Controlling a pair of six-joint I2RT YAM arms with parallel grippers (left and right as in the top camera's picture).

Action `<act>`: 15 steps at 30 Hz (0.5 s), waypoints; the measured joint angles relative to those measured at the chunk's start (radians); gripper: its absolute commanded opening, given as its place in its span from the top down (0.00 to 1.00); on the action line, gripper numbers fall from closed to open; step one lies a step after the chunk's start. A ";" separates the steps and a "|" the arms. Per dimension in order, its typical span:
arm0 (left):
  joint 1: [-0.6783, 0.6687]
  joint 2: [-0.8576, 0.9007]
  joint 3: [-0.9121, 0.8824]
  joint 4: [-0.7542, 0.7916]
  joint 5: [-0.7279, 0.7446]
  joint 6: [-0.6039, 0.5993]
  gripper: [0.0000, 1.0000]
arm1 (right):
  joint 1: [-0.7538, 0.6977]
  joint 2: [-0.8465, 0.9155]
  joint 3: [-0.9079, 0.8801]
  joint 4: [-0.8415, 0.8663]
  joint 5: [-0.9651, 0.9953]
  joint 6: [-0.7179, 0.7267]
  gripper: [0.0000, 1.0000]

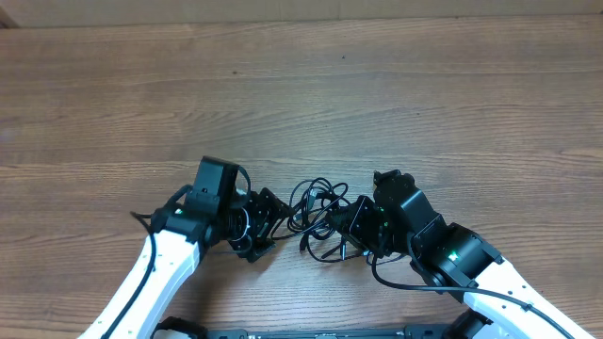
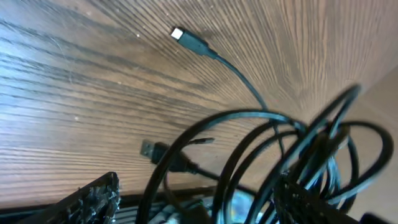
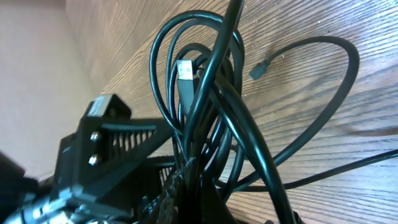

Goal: Untangle cables

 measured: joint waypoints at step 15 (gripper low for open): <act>0.000 0.122 -0.002 0.185 0.163 -0.206 0.53 | 0.000 0.000 0.000 -0.006 0.009 0.000 0.96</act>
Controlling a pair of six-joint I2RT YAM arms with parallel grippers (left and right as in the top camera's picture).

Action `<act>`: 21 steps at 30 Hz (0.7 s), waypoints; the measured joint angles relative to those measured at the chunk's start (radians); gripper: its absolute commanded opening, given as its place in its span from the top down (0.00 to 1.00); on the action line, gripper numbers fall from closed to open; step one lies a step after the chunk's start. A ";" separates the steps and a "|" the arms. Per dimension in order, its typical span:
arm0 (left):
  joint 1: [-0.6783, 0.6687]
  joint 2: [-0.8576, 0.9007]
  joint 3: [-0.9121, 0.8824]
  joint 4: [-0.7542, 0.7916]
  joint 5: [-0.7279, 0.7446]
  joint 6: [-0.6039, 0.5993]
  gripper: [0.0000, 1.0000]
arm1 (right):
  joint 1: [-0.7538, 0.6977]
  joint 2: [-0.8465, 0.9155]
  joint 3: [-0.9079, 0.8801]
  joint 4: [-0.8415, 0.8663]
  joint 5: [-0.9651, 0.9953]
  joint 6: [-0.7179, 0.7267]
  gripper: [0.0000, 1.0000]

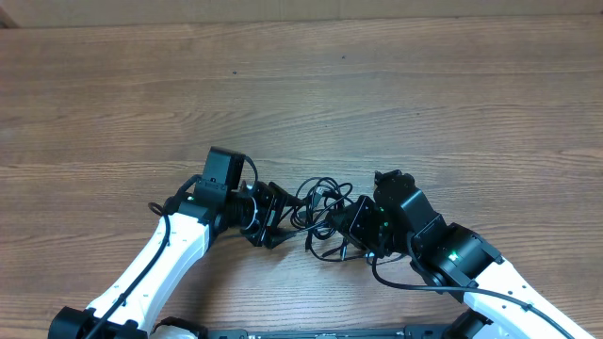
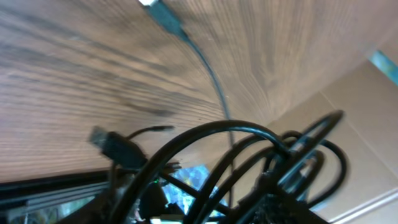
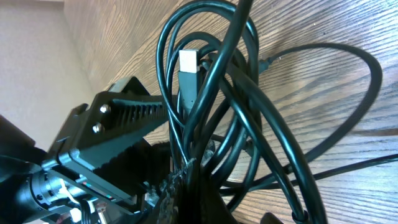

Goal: Untangle cables

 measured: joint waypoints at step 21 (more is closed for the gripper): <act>-0.058 0.000 0.000 0.146 -0.047 0.040 0.96 | -0.001 0.000 0.000 -0.015 0.013 0.127 0.96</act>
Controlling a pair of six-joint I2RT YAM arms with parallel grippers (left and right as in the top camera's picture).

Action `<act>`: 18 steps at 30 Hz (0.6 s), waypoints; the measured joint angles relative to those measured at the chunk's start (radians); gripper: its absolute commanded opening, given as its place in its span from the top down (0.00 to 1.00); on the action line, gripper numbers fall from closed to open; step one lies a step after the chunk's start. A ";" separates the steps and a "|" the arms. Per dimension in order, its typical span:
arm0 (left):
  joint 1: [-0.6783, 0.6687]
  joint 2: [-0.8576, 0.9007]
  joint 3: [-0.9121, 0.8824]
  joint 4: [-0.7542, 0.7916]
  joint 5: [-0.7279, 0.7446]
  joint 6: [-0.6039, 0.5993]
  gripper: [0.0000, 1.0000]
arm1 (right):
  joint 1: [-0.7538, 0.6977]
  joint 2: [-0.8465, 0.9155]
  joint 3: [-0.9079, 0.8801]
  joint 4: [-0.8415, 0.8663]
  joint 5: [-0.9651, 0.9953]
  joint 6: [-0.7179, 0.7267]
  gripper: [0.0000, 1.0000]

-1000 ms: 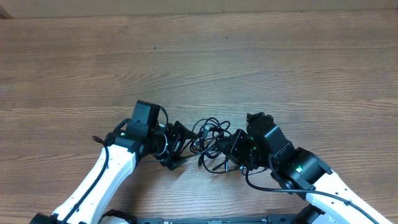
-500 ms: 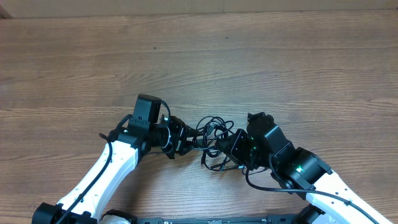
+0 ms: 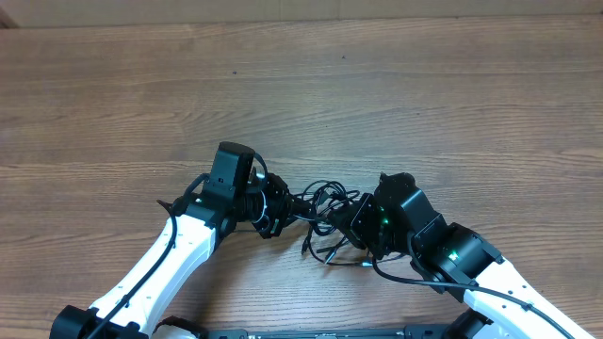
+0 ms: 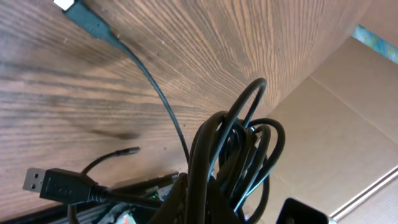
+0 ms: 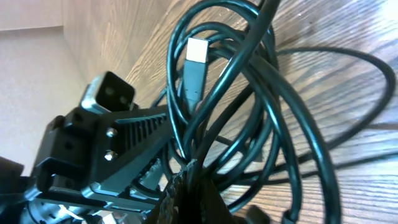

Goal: Untangle cables

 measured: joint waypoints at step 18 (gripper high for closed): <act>0.145 -0.032 0.000 0.034 0.051 0.248 0.96 | 0.000 0.000 0.000 -0.098 0.016 -0.143 0.96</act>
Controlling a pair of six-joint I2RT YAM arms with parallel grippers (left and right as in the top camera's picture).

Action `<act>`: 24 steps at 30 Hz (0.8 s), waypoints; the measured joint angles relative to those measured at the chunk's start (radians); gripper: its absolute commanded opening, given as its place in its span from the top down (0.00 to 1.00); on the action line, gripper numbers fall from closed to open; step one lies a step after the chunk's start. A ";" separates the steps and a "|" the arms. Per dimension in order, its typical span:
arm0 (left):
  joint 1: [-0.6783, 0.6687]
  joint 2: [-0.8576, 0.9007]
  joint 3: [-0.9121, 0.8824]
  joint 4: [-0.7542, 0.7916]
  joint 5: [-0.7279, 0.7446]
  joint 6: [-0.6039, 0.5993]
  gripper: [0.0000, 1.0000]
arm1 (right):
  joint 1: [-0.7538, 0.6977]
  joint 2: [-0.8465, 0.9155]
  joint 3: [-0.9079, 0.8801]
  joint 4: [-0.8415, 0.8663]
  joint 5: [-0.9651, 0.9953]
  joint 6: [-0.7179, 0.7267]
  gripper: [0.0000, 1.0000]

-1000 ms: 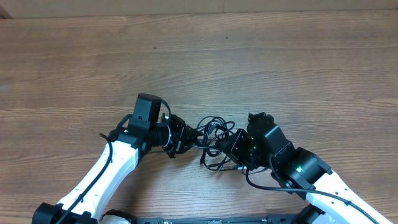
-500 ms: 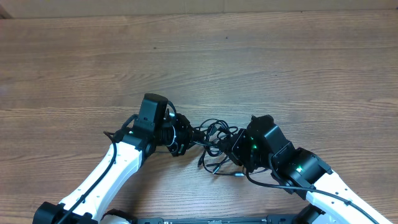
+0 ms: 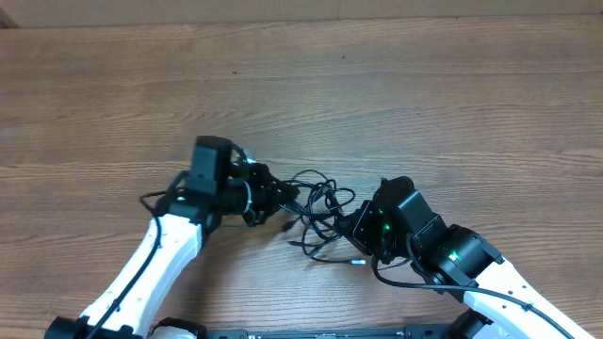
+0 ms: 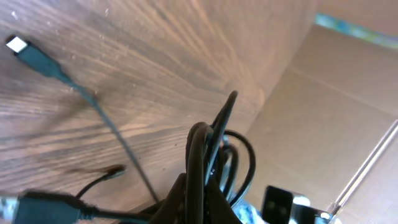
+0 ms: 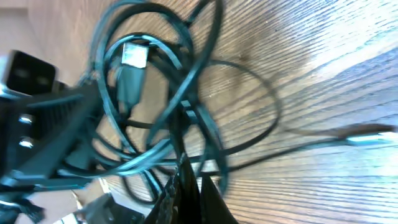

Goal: Untangle cables

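Observation:
A tangle of black cables (image 3: 318, 205) lies on the wooden table between my two grippers. My left gripper (image 3: 280, 196) is at the tangle's left side, shut on several cable loops (image 4: 202, 149) that rise from its jaws. A USB plug (image 4: 18, 45) on a thin lead lies loose on the wood. My right gripper (image 3: 350, 226) is at the tangle's right side, shut on a strand (image 5: 186, 143). Another USB plug (image 5: 134, 56) hangs among the loops in the right wrist view. A small connector (image 5: 367, 134) rests on the table.
The wooden table (image 3: 424, 104) stretches far beyond the tangle. Cardboard walls (image 4: 323, 112) stand past the table's edge. The table's front edge and the arm bases run close below the grippers.
My left gripper has moved left and slightly away from the front edge, still shut on the loops. The tangle is drawn out wider between the grippers. The right gripper has shifted slightly.
At first my left gripper was open beside the tangle with loops between its fingers, while the right one was shut on a strand. Then the left still straddled the loops. Later it was shut on them, and now the bundle is stretched leftward.

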 measured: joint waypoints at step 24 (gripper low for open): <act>0.196 -0.012 -0.020 -0.032 0.003 0.006 0.96 | -0.013 0.004 0.006 -0.225 -0.268 -0.618 0.96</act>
